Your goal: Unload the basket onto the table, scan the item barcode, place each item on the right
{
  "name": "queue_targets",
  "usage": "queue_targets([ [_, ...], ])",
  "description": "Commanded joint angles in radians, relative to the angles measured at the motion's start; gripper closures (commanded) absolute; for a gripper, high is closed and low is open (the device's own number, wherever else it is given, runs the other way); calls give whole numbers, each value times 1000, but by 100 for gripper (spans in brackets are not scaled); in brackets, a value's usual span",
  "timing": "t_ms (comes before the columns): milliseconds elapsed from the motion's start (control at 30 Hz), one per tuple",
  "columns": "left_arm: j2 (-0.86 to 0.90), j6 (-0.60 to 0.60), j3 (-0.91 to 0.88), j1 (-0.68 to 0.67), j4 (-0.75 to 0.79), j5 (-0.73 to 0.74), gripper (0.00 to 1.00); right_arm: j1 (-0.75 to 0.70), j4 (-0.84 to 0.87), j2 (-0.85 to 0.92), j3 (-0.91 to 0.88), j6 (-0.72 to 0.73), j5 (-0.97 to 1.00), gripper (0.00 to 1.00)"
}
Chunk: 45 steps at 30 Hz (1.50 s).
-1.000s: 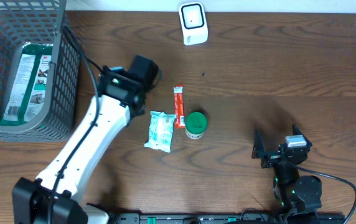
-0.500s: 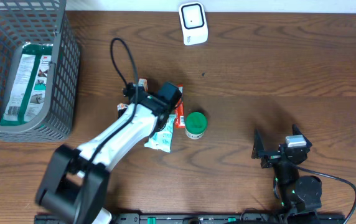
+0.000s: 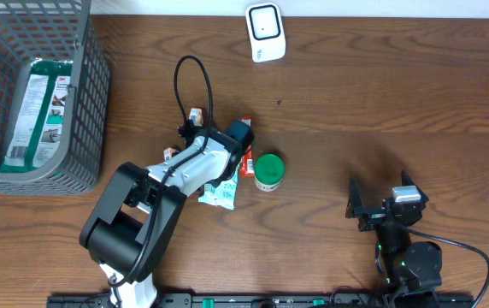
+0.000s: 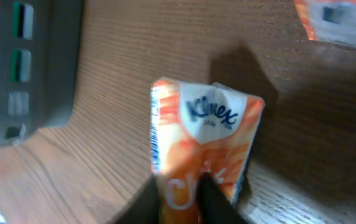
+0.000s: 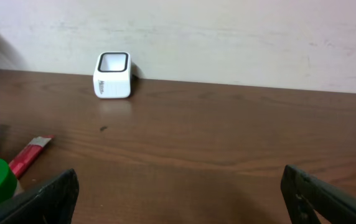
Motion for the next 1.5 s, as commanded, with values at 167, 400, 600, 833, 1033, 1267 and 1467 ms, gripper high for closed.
queue_targets([
  [167, -16, 75, 18, -4, -17, 29, 69, -4, -3, -2, -1, 17, 10, 1],
  [400, -73, 75, 24, -4, -27, 43, 68, -4, -4, -2, -1, 17, 10, 1],
  [600, -131, 75, 24, -4, 0, 190, 68, -4, -4, -2, -1, 17, 10, 1],
  [833, -144, 100, 35, 13, 14, 212, 68, -4, -4, -2, -1, 17, 10, 1],
  [1033, -252, 86, 51, 162, 15, 326, 68, -4, -4, -2, -1, 17, 10, 1],
  [1267, -299, 188, 33, 438, 18, 689, 68, -4, -4, -2, -1, 17, 10, 1],
  [1467, -294, 307, -67, 592, 71, 863, 68, -4, -4, -2, -1, 17, 10, 1],
])
